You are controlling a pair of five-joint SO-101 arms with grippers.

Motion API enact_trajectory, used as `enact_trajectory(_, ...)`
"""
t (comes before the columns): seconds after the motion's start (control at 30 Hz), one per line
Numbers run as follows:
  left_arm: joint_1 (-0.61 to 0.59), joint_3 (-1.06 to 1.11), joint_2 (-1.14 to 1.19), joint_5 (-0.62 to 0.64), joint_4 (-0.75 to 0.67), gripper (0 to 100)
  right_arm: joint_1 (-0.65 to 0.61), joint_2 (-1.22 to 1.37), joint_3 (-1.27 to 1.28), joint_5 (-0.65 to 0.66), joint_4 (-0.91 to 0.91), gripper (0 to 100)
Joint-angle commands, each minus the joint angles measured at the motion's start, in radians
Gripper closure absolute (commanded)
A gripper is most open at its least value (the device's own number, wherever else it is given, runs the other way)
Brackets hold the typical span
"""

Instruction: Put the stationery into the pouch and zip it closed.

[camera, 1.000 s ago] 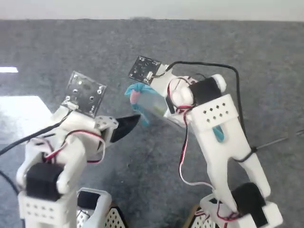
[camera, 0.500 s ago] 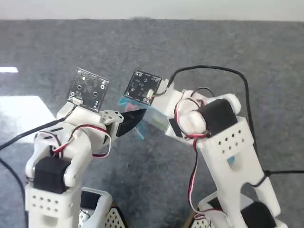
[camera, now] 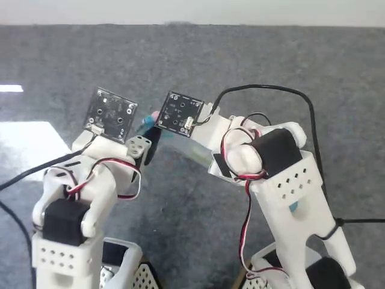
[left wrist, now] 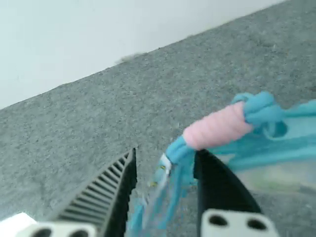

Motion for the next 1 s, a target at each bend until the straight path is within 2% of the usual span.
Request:
enact_trajectory(0.0, -0.026, -0.038, -0.012, -0.015, -0.031, 90, -0.002, -0.056, -0.009, -0.009, 0.033, 99.0)
enact_trajectory(0.13, -0.114, -0.030, -0.011, -0.017, -0.051, 95, 0.010, -0.058, -0.017, -0.009, 0.038, 99.0)
enact_trajectory(0.3, -0.190, -0.028, -0.009, -0.063, -0.064, 95, 0.058, -0.125, -0.035, 0.014, 0.038, 99.0)
enact_trajectory(0.6, -0.169, 0.101, -0.009, -0.086, -0.124, 96, 0.064, -0.199, -0.118, -0.020, 0.036, 99.0)
enact_trajectory(0.8, -0.107, 0.101, -0.009, -0.086, -0.114, 96, -0.039, -0.209, -0.226, -0.043, 0.038, 99.1)
enact_trajectory(0.97, -0.107, 0.147, -0.009, -0.087, -0.150, 96, -0.054, -0.211, -0.267, -0.072, 0.039, 99.1)
